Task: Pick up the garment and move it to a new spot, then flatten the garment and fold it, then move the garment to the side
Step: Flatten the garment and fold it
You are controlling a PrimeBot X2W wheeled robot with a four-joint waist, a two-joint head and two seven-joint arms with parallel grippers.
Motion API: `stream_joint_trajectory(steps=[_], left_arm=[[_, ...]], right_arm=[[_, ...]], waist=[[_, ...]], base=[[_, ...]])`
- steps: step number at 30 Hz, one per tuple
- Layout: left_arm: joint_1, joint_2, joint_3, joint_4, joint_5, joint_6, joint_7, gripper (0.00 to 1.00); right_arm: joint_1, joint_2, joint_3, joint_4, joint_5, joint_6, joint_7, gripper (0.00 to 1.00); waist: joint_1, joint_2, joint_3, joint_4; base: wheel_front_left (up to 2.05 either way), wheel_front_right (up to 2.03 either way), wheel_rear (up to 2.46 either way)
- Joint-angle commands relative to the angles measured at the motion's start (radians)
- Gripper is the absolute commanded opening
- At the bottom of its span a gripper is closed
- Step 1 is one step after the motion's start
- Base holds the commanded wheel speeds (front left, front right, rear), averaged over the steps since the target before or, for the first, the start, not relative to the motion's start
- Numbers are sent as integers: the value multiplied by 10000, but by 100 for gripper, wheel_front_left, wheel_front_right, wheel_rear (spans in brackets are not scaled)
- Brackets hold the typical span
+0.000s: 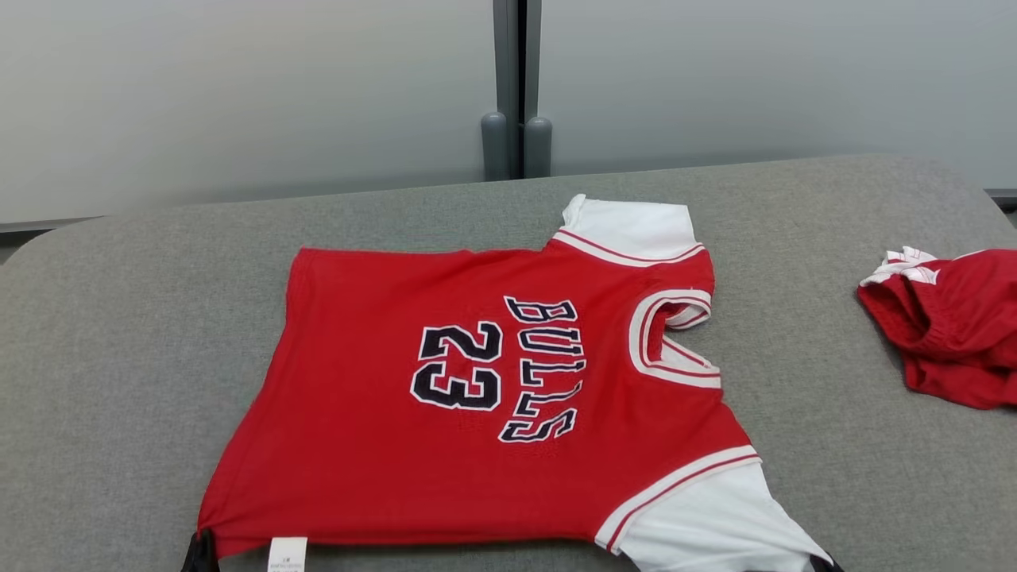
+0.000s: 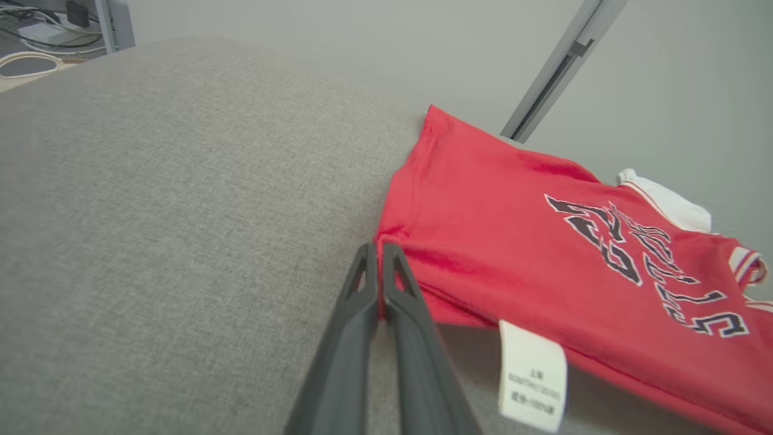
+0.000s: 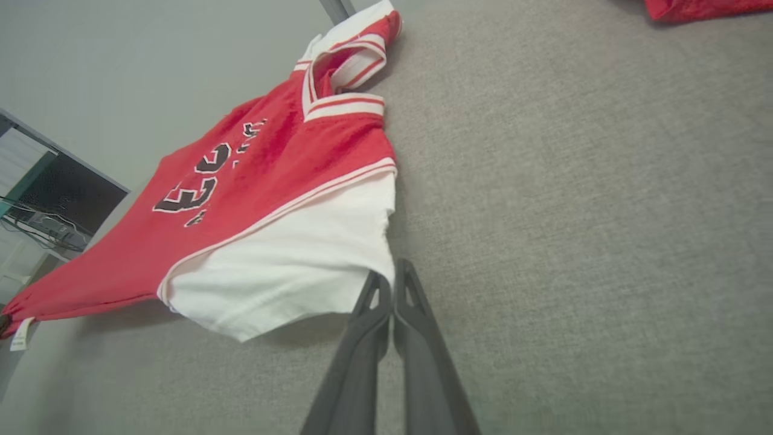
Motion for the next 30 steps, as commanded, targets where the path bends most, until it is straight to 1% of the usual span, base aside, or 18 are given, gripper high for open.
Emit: stream_joint_trajectory(steps=[1,5,8,12,14,15,18,23,27,30], left_arm=[[299,70,-11,-322,-68,152,176,0],[940,66,-175,-1311,-93,389,681,0],[1059,110,-305,-1818,-38,511,1117,0],[610,310,-450,-2031,-48,653,1891,0],[398,380,-506,-1953,-105,700,2300,0],[207,452,-503,-1973,-152,709,2484,0],[-449,662,-469,-1920,-280,734,2936,0],[-1743,907,-496,-1831,-474,705,3468,0],[-2515,1001,-568,-1812,-545,691,3809,0],[-2693,1085,-523,-1728,-587,729,3853,0]], right_arm=[[349,-9,-258,-298,-153,-7,388,0],[1188,272,-881,-1238,-343,-6,1709,0],[1366,511,-1248,-1726,-413,-6,2583,0],[838,837,-1612,-1977,-412,-6,3414,0],[422,802,-1527,-1882,-682,-6,3813,0],[70,924,-1466,-1883,-622,-4,3955,0],[-1002,954,-1386,-1644,-702,-4,4037,0],[-2665,970,-1203,-1132,-523,-4,3871,0],[-3675,891,-975,-624,-245,-4,3579,0],[-4094,818,-876,-369,-161,-4,3399,0]], waist=[[0,0,-81,24],[0,0,-204,25],[0,0,-170,3],[0,0,101,-98],[0,0,284,-210],[0,0,495,-291],[0,0,1049,-411],[0,0,1916,-339],[0,0,2265,-287],[0,0,2355,-300]], base=[[0,0,0],[0,0,0],[0,0,0],[0,0,0],[0,0,0],[0,0,0],[0,0,0],[0,0,0],[0,0,0],[0,0,0]])
